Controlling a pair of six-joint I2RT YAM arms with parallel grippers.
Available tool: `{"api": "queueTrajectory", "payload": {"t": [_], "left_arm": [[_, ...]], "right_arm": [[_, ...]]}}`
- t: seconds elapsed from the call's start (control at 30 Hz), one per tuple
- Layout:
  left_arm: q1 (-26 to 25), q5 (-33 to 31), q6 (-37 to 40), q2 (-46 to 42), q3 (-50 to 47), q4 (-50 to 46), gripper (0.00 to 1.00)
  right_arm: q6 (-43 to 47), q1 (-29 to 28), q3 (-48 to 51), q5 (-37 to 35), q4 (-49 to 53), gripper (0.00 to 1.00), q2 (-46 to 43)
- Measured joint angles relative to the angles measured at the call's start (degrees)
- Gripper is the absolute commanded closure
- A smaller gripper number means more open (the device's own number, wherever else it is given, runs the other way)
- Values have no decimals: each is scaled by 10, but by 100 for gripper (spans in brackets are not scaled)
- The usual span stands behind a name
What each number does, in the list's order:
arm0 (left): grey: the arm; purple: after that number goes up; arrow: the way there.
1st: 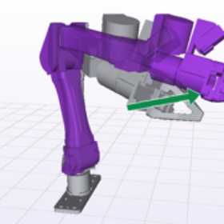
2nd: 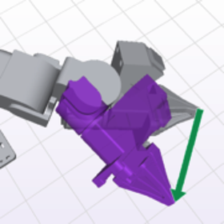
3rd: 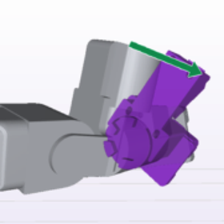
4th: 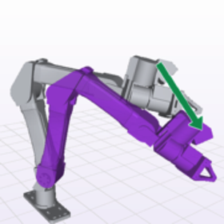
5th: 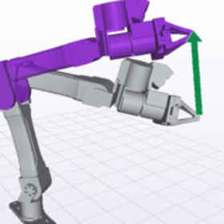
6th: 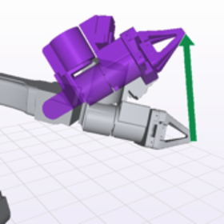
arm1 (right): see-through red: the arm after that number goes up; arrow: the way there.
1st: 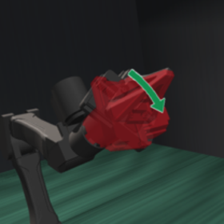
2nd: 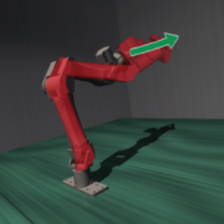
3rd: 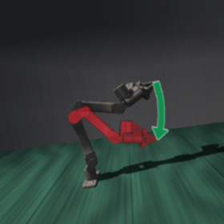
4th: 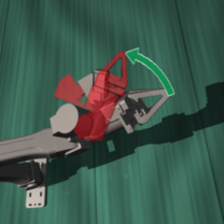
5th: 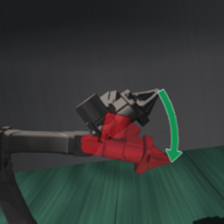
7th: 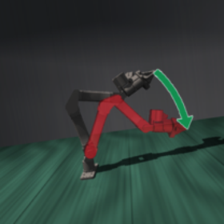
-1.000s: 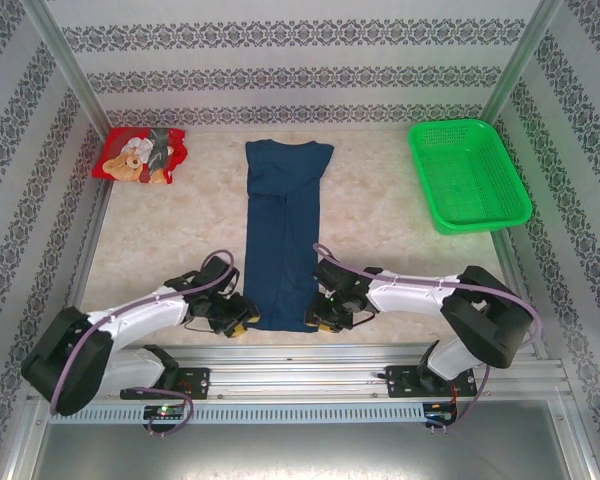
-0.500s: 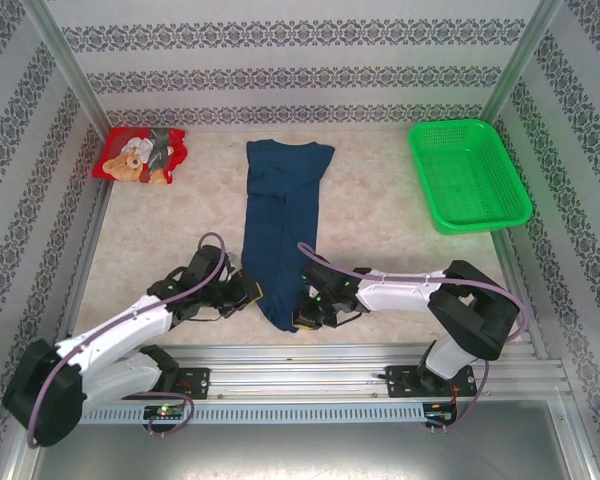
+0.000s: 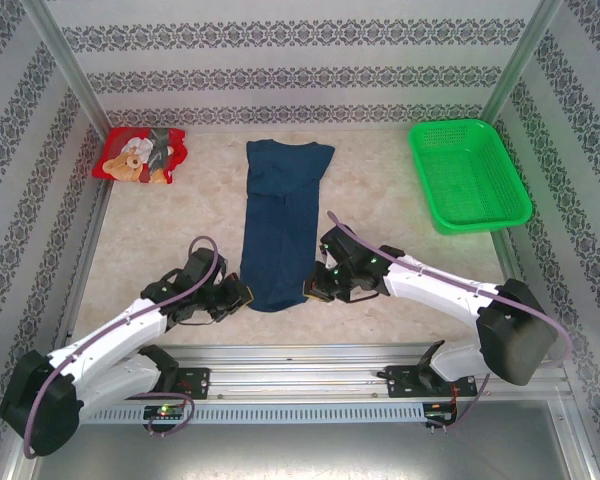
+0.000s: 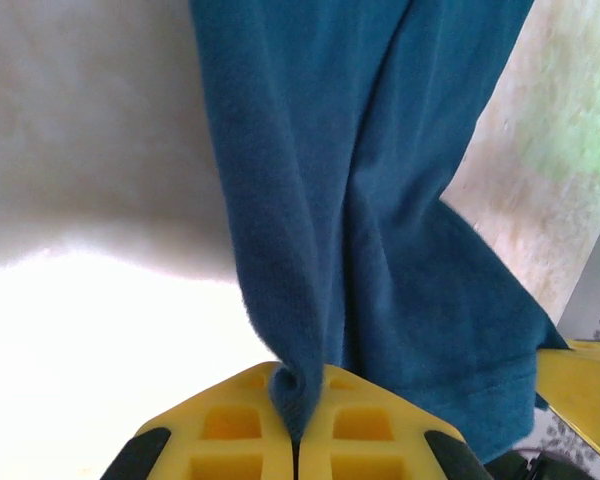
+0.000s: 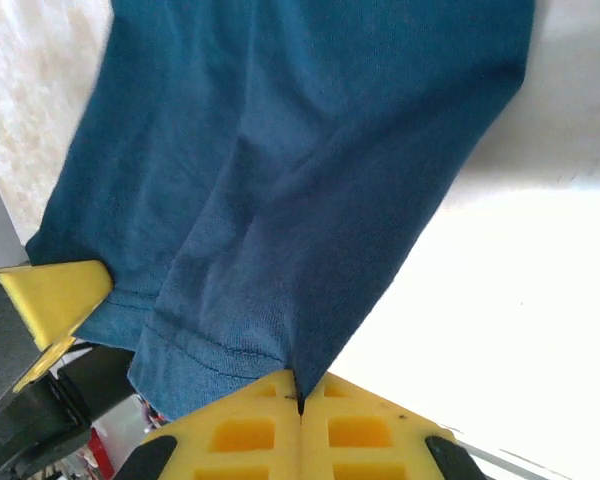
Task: Fold and stack the t-shirts
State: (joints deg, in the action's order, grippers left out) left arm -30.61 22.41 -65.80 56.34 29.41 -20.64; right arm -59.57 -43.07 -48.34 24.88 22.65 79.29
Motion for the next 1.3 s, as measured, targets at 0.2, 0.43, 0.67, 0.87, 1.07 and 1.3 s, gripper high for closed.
{"api": "queueTrajectory", "payload": {"t": [0.2,0.43,0.67,0.87,1.07,1.3], "left_arm": [[67,33,11,73,85,11,100],[142,90,57,186,188,22,100],[186,131,116,301,286,20,100],[211,156,148,377,356,18,100],[220,177,169,455,417,17,100],[221,192,185,537,484,17,100]], "right_arm": [[35,49,-72,4,33,100,43],[87,110,-179,17,64,100,130],[135,151,-287,22,104,100,229],[168,177,-373,21,141,100,293],[193,193,-424,10,167,100,337],[203,209,-459,3,182,100,384]]}}
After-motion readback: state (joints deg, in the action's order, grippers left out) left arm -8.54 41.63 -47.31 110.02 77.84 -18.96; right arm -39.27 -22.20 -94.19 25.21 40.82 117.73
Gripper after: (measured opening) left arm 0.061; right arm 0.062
